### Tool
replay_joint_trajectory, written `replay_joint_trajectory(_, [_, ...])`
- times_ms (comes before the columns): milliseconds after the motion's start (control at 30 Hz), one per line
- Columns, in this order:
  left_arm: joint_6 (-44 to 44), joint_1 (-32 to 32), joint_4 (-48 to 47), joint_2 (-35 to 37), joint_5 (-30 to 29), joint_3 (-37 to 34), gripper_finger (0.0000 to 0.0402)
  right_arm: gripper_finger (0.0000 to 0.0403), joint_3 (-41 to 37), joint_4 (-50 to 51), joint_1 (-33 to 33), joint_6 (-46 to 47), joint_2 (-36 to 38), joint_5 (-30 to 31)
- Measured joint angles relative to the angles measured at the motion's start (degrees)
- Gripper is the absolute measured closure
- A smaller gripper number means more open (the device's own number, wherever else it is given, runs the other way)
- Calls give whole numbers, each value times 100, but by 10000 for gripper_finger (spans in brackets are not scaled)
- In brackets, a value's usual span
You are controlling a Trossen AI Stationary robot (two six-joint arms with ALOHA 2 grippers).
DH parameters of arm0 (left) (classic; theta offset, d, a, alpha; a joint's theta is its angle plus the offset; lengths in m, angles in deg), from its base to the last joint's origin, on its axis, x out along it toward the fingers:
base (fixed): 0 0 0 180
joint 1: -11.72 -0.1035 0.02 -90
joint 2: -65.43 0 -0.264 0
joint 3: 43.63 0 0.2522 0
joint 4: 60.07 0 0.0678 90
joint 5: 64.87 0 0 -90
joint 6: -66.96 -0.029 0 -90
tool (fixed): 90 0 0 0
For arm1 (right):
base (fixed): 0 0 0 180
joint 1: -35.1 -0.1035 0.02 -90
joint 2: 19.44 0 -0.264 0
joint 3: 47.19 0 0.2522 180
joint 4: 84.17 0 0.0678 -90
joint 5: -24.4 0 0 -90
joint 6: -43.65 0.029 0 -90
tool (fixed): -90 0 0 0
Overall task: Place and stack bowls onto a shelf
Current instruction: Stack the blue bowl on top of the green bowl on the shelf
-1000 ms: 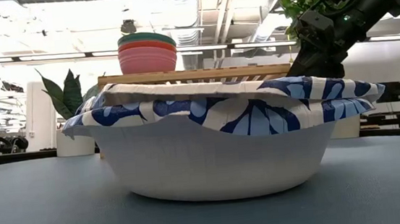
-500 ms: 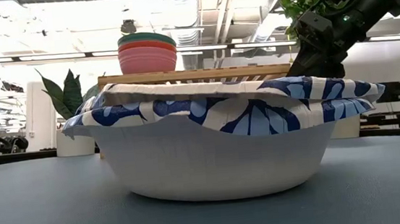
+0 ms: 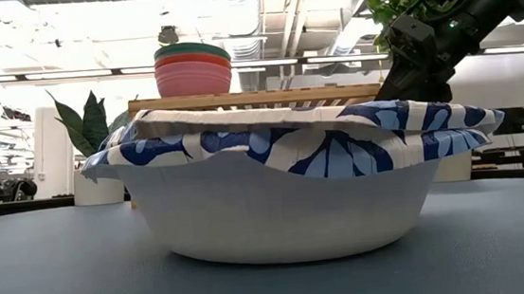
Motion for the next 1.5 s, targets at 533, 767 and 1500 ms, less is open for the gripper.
replay_joint_trajectory(533, [-658, -2568, -2129, -1375, 1657, 2326, 402, 177, 0, 7, 0, -1, 0, 0])
replay_joint_trajectory(767, [-804, -3490, -2923, -2153, 2649, 3153, 401, 177, 0, 9, -4, 0, 0, 0])
replay_joint_trajectory(1500, [-802, -5224, -3550, -3495, 4476, 3250, 402, 177, 2, 10, -7, -33, -1, -4])
